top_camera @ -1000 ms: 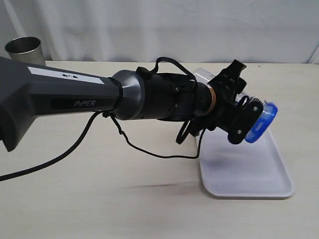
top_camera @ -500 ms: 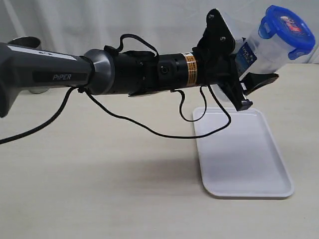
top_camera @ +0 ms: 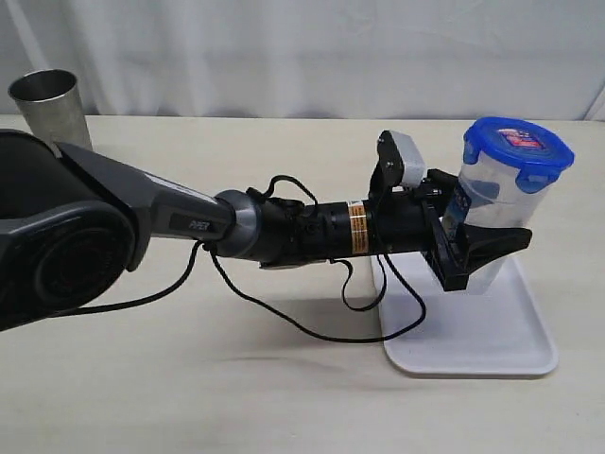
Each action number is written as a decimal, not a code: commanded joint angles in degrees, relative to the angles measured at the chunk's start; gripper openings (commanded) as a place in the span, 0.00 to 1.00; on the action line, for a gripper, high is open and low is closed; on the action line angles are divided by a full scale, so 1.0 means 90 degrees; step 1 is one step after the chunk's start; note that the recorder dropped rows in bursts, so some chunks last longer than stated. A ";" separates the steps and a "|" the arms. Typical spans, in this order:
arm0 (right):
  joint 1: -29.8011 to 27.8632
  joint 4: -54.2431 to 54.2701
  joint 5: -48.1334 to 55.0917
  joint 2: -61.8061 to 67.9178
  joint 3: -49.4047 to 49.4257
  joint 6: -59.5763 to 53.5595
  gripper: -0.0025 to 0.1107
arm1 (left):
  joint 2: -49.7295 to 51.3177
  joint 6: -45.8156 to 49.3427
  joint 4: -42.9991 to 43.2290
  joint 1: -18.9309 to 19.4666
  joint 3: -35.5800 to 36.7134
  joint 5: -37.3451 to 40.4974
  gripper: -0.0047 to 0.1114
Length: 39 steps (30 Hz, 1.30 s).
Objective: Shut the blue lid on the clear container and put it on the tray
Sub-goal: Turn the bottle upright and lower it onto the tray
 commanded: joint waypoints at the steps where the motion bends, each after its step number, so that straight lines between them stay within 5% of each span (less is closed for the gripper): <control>1: -0.0023 0.0009 -0.0041 -0.0041 0.0006 -0.0041 0.06 | 0.0277 0.0697 -0.0798 0.0002 -0.0097 -0.0418 0.04; 13: -0.0023 0.0009 -0.0041 -0.0041 0.0006 -0.0041 0.06 | 0.1416 0.0596 -0.1089 0.0002 -0.1583 0.0004 0.04; 30: -0.0023 0.0009 -0.0041 -0.0041 0.0006 -0.0041 0.06 | 0.1583 0.0468 -0.1042 0.0002 -0.1697 0.0219 0.07; 33: -0.0023 0.0009 -0.0041 -0.0041 0.0006 -0.0041 0.06 | 0.1583 0.0468 -0.1007 0.0002 -0.1697 0.0196 0.25; 37: -0.0023 0.0009 -0.0041 -0.0041 0.0006 -0.0041 0.06 | 0.1583 0.0490 -0.0878 0.0015 -0.1697 0.0222 0.71; 39: -0.0023 0.0009 -0.0041 -0.0041 0.0006 -0.0041 0.06 | 0.1583 0.0490 -0.0878 0.0015 -0.1697 0.0311 0.85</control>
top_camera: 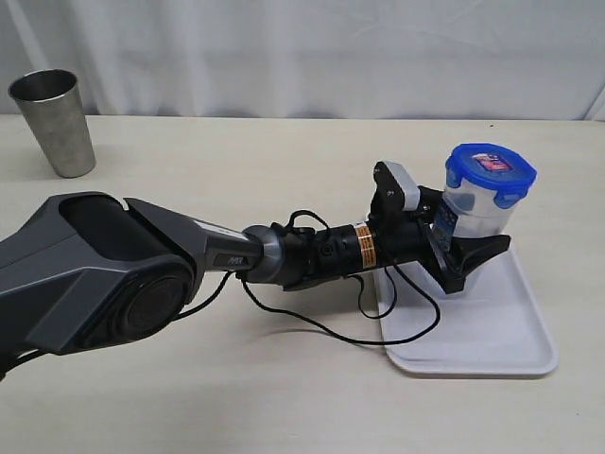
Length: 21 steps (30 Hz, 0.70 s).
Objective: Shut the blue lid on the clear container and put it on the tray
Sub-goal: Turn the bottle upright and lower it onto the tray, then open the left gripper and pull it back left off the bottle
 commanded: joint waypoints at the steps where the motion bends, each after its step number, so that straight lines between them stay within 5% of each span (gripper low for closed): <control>1: -0.0023 0.0009 -0.0041 -0.0041 0.0006 -0.0041 0.06 | -0.0044 -0.0041 0.0003 0.0027 -0.0073 -0.0104 0.90; 6: -0.0023 0.0009 -0.0041 -0.0041 0.0006 -0.0041 0.06 | -0.0044 -0.0041 0.0203 0.0123 -0.0073 -0.0104 0.92; 17: -0.0023 0.0009 -0.0041 -0.0041 0.0006 -0.0041 0.06 | -0.0304 -0.1283 0.2259 0.0685 -0.0073 0.0183 0.92; 21: -0.0023 0.0009 -0.0041 -0.0041 0.0006 -0.0041 0.06 | -0.0604 -0.1948 0.3716 0.0849 -0.0073 0.0183 0.92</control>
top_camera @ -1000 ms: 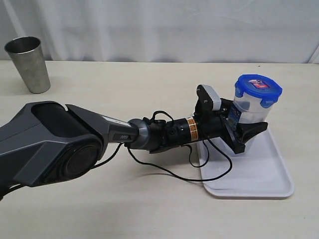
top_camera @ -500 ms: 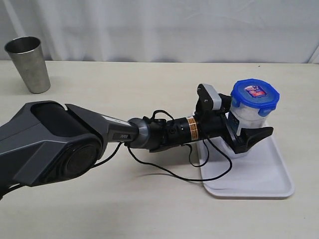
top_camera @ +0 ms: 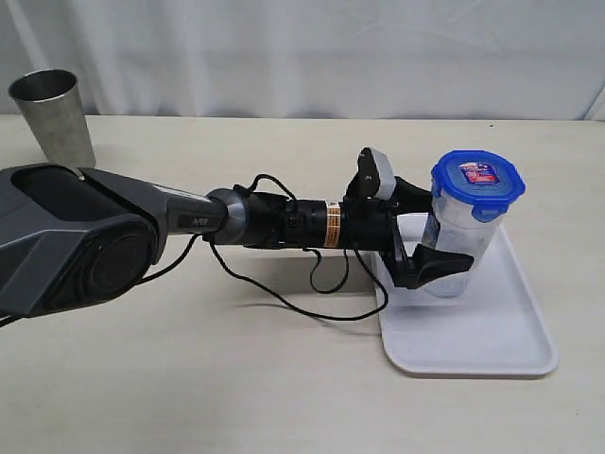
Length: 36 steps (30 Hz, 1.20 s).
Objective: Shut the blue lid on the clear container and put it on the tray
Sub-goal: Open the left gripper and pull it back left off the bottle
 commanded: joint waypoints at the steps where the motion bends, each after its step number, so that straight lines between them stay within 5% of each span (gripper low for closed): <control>1: -0.0023 0.0009 -0.0041 -0.0041 0.0006 -0.0041 0.06 | -0.0354 -0.0853 0.1306 0.0164 -0.0046 0.0003 0.92; 5: -0.0023 0.0009 -0.0041 -0.0041 0.0006 -0.0041 0.06 | -0.0638 -0.1745 0.2383 0.0390 -0.0046 0.0063 0.92; 9: -0.0023 0.0009 -0.0041 -0.0041 0.0006 -0.0041 0.06 | -0.1154 -0.3343 0.3880 0.0662 -0.0046 0.1139 0.92; 15: -0.0023 0.0009 -0.0041 -0.0041 0.0006 -0.0041 0.06 | -0.1716 -0.4086 0.3880 0.0749 -0.0033 0.1306 0.90; 17: -0.0023 0.0009 -0.0041 -0.0041 0.0006 -0.0041 0.06 | -0.1869 -0.4273 0.3880 0.0749 -0.0033 0.1446 0.81; 20: -0.0023 0.0009 -0.0041 -0.0041 0.0006 -0.0041 0.06 | -0.2056 -0.4476 0.3880 0.0749 -0.0033 0.1435 0.54; 24: -0.0023 0.0009 -0.0041 -0.0041 0.0006 -0.0041 0.06 | -0.2178 -0.4667 0.3880 0.0763 -0.0033 0.0565 0.04; 28: -0.0023 0.0009 -0.0041 -0.0041 0.0006 -0.0041 0.06 | -0.2257 -0.5158 0.3880 0.0763 -0.0002 0.0413 0.04; 36: -0.0023 0.0009 -0.0043 -0.0041 0.0006 -0.0041 0.06 | -0.3329 -0.5580 0.3880 0.0750 0.1198 0.2616 0.04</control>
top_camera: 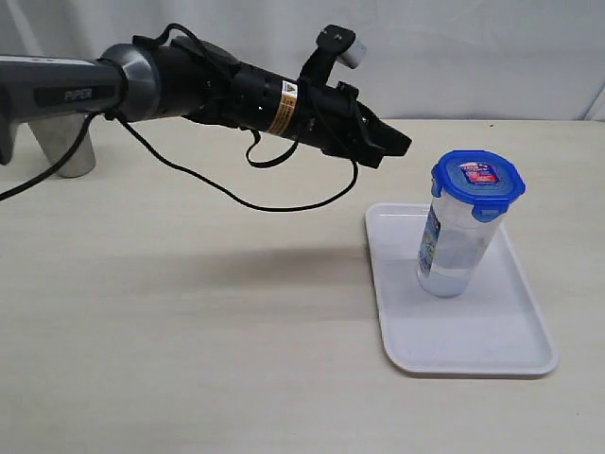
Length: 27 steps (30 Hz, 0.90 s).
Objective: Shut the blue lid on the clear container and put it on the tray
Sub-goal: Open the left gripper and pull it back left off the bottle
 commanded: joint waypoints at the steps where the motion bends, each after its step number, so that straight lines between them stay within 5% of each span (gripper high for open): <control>1: -0.0023 0.0009 -0.0043 -0.0041 0.0006 -0.0041 0.06 | -0.0833 -0.0108 -0.0033 -0.0002 0.0851 0.1466 0.04; 13: -0.0023 0.0009 -0.0043 -0.0041 0.0006 -0.0041 0.06 | -0.3112 0.0448 -0.0033 -0.0002 0.3627 0.5435 0.04; 27: -0.0023 0.0009 -0.0057 -0.0041 0.0006 -0.0041 0.06 | -0.6701 0.0318 -0.0070 -0.0002 0.6205 0.5423 0.04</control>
